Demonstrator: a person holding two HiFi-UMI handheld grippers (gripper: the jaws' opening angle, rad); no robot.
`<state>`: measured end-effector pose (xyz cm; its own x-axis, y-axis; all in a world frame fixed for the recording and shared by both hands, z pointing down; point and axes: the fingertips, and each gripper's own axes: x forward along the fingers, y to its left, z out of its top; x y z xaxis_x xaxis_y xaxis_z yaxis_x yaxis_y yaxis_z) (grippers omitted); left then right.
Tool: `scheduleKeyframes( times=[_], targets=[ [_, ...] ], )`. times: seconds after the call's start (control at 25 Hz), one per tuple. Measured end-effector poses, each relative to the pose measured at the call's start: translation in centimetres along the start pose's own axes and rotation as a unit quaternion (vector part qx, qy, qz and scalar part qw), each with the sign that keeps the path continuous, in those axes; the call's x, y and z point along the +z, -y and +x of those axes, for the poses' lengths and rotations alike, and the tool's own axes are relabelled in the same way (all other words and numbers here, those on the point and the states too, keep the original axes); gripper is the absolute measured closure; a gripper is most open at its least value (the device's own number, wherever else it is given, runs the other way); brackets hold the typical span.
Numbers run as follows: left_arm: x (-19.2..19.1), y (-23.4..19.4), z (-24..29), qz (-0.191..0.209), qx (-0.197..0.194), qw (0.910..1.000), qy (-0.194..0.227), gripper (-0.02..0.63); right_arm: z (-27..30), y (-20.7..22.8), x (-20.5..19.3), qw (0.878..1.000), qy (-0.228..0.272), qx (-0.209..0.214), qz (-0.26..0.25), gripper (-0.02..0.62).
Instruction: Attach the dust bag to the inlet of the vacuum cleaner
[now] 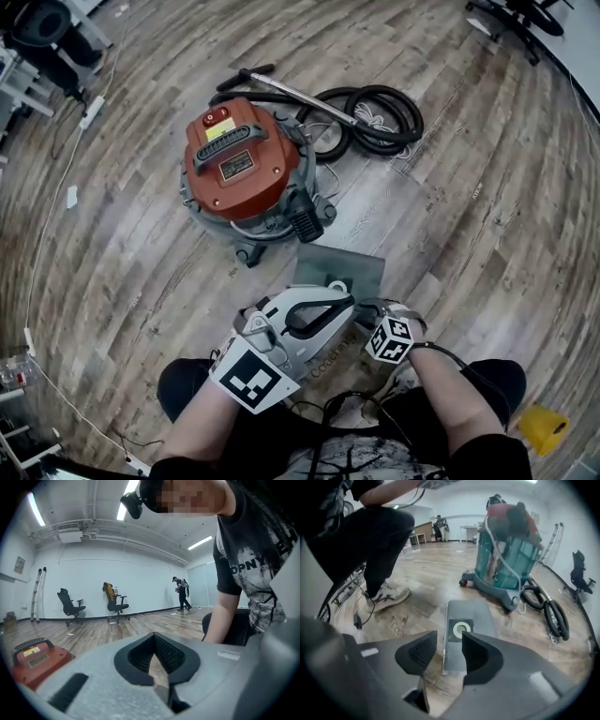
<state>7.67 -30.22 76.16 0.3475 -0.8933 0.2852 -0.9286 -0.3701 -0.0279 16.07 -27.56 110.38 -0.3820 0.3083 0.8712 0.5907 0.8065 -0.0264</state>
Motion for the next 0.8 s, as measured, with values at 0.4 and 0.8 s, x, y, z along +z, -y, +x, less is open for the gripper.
scheduleKeyframes(
  times=[0.4,0.8],
  targets=[
    [-3.7,1.4,2.2,-0.025,0.024,0.9993,0.010,0.606,8.8,-0.9,-9.7,0.993,-0.119,0.022,-0.010,0.396],
    [-6.8,0.7,2.7,-0.035,0.021,0.9988,-0.028,0.606,11.9,-0.6,-11.2,0.990,-0.144,0.000,-0.012,0.450]
  ],
)
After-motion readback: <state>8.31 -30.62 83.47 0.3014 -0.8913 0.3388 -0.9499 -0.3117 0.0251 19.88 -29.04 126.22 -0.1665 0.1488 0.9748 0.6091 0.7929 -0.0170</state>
